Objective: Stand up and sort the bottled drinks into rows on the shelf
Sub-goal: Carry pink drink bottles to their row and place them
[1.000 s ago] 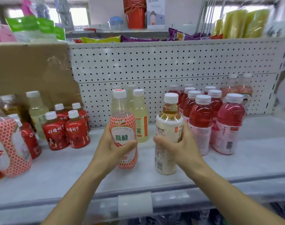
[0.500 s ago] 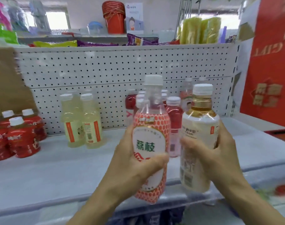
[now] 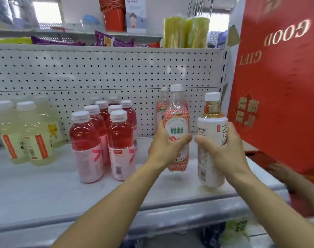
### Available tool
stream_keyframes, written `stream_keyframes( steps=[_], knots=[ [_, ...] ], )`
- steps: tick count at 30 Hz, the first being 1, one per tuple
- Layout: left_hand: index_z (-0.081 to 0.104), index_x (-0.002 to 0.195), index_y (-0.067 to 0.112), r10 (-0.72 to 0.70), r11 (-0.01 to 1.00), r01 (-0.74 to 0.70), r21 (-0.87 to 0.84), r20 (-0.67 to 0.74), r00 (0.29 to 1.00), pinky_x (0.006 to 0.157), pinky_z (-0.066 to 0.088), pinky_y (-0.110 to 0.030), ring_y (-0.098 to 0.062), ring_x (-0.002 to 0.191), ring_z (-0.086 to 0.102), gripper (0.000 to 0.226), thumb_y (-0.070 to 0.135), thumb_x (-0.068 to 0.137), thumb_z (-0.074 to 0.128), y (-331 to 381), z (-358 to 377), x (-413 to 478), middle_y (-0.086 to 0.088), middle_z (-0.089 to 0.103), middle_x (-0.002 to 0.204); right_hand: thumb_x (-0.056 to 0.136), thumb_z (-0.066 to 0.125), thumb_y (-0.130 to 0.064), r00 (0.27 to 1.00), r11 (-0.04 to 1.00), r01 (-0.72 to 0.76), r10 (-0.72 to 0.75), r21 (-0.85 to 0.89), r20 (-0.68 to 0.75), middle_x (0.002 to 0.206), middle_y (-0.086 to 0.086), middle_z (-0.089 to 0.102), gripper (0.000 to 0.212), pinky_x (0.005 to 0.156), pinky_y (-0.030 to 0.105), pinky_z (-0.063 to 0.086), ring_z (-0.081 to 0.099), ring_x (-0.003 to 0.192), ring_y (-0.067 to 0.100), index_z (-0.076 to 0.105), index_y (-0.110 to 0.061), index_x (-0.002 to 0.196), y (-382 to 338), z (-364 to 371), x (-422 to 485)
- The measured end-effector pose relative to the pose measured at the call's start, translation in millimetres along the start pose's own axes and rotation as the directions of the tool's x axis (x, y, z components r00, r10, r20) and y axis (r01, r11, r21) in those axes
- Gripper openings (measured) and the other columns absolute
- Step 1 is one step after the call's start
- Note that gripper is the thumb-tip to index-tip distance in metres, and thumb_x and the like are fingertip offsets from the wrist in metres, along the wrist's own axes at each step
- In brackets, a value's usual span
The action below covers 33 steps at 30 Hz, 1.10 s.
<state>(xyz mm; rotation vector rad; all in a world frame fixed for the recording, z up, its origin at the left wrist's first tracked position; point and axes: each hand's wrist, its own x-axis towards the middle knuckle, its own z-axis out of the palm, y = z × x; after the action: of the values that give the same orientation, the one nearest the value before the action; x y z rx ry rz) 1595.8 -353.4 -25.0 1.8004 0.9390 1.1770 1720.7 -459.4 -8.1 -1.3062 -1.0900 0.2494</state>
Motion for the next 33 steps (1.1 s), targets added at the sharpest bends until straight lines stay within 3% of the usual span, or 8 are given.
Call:
stream_keyframes(
  steps=[5,13,17,20,22,25,27,33],
  knots=[
    [0.037,0.119,0.036,0.001,0.999,0.000,0.038,-0.016,1.000,0.086,0.058,-0.048,-0.012,0.096,0.067,0.072,0.056,0.065,0.081,-14.3,14.6,20.2,0.011,0.065,0.106,0.075,0.082,-0.026,0.998,0.999,-0.048,0.047,0.026,0.037,0.097,-0.006,0.068,0.048,0.063,0.020,0.050,0.067,0.080,0.000,0.052,-0.027,0.113,17.4,2.4,18.6],
    [0.032,0.134,0.031,-0.029,0.999,0.031,0.041,-0.051,0.998,0.096,0.054,-0.049,-0.017,0.113,0.061,0.078,0.038,0.075,0.082,-30.7,21.7,38.8,0.003,0.060,0.124,0.075,0.083,-0.026,0.997,1.000,-0.020,0.019,0.009,0.073,0.096,-0.010,0.065,0.051,0.063,0.017,0.048,0.065,0.081,-0.004,0.050,-0.028,0.114,16.5,10.6,15.4],
    [0.025,0.146,0.037,-0.068,0.984,0.065,0.167,0.008,0.998,0.103,0.049,-0.050,-0.020,0.125,0.053,0.080,0.031,0.083,0.075,-22.9,9.7,18.1,0.002,0.051,0.137,0.073,0.082,-0.025,0.992,1.000,-0.002,0.003,-0.013,0.124,0.093,-0.010,0.062,0.053,0.063,0.020,0.044,0.064,0.079,0.002,0.049,-0.026,0.115,3.2,13.2,-8.8],
    [0.030,0.151,0.031,-0.040,0.961,-0.014,0.278,0.185,0.982,0.116,0.034,-0.040,-0.019,0.139,0.038,0.061,0.023,0.097,0.060,-6.7,-25.5,-26.6,0.000,0.038,0.152,0.069,0.082,-0.025,0.988,0.999,0.039,-0.038,-0.010,0.150,0.094,-0.009,0.059,0.055,0.063,0.023,0.042,0.059,0.082,0.005,0.048,-0.026,0.112,-14.7,20.9,-29.8],
    [0.036,0.150,0.030,-0.027,0.949,-0.054,0.310,0.251,0.968,0.116,0.034,-0.037,-0.016,0.138,0.039,0.052,0.023,0.101,0.054,-2.5,-54.3,-60.3,0.005,0.038,0.154,0.068,0.081,-0.027,0.983,0.998,0.064,-0.063,-0.003,0.171,0.092,-0.010,0.059,0.053,0.063,0.025,0.043,0.060,0.082,0.008,0.048,-0.032,0.109,-28.3,30.9,-44.0],
    [0.043,0.146,0.028,0.058,0.912,-0.158,0.379,0.262,0.963,0.114,0.037,-0.034,-0.008,0.133,0.043,0.047,0.022,0.101,0.054,-5.1,-105.0,-99.7,0.008,0.045,0.147,0.064,0.080,-0.036,0.972,0.997,0.069,-0.076,0.038,0.220,0.087,-0.012,0.063,0.045,0.062,0.029,0.047,0.063,0.077,0.008,0.049,-0.048,0.095,-53.9,56.9,-68.5],
    [0.045,0.145,0.026,0.032,0.904,-0.140,0.403,0.263,0.964,0.110,0.039,-0.027,-0.004,0.128,0.046,0.049,0.011,0.098,0.051,-7.7,-144.7,-122.4,0.009,0.049,0.144,0.056,0.075,-0.048,0.959,0.995,0.070,-0.086,0.070,0.270,0.088,-0.022,0.064,0.045,0.061,0.028,0.046,0.064,0.076,0.003,0.049,-0.053,0.093,-74.7,83.9,-86.7],
    [0.040,0.143,0.032,-0.065,0.934,-0.001,0.356,0.174,0.983,0.105,0.045,-0.028,0.004,0.122,0.047,0.061,0.002,0.091,0.049,-11.4,-276.9,-188.2,0.016,0.051,0.137,0.058,0.074,-0.046,0.902,0.971,0.041,-0.137,0.233,0.409,0.093,-0.017,0.069,0.054,0.064,0.029,0.049,0.067,0.078,0.001,0.054,-0.040,0.108,-132.3,191.4,-149.7]
  ],
)
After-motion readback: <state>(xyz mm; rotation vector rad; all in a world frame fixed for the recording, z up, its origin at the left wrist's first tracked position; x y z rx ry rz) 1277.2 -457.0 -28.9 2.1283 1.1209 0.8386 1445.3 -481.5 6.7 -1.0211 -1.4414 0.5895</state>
